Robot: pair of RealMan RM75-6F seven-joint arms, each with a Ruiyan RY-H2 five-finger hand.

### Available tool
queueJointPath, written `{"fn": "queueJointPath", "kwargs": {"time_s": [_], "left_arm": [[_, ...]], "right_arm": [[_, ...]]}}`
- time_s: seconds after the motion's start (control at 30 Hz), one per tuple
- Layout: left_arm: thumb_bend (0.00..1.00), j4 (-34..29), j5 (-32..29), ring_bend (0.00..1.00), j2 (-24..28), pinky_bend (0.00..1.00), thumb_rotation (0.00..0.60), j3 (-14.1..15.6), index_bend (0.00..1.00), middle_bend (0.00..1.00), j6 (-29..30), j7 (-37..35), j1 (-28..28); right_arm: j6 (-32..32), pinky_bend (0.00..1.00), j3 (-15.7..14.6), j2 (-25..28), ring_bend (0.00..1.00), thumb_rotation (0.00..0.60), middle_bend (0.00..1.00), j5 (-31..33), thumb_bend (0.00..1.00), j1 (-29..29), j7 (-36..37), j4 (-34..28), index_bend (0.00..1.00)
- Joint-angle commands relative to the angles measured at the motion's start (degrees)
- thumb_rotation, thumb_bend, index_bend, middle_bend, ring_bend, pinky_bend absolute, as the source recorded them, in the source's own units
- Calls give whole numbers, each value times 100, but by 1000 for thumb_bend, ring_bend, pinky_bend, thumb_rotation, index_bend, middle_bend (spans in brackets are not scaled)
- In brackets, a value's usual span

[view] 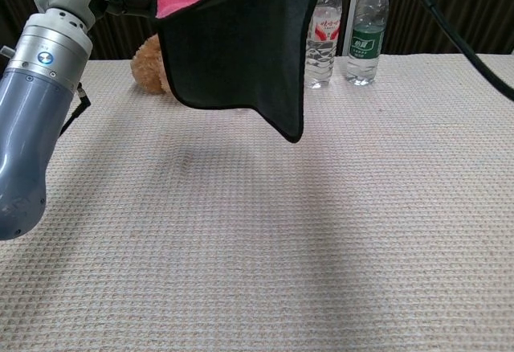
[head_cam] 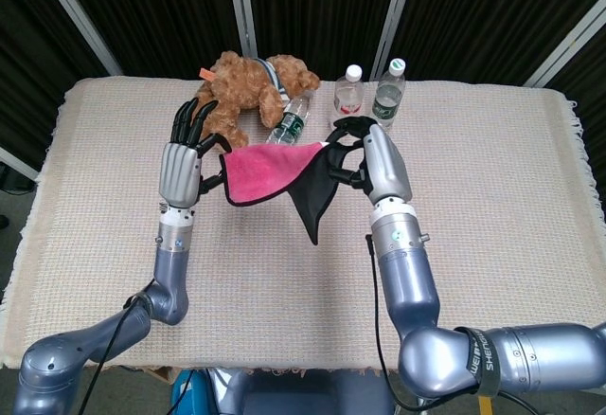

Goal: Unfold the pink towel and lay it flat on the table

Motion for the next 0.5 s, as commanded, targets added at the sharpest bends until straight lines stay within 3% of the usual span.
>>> {"fn": "queueJointPath", "kwargs": {"time_s": [0.03, 0.27, 0.5], "left_arm": [[418, -275, -112, 0, 133, 0, 600, -53, 554, 119, -180, 60, 15], [418, -1179, -466, 0, 432, 0, 600, -278, 561, 128, -528, 256, 76], [418, -2454, -1413, 0, 696, 0, 600, -765, 567, 136, -1175, 436, 199]], "right_arm": [[-186, 238, -157, 122, 93, 600, 266, -136, 531, -205, 24, -43, 655], [-707, 239, -423, 374, 93, 600, 266, -314, 531, -601, 111, -139, 655], [-1108, 238, -638, 535, 93, 600, 266, -530, 531, -765, 216, -253, 655]]}}
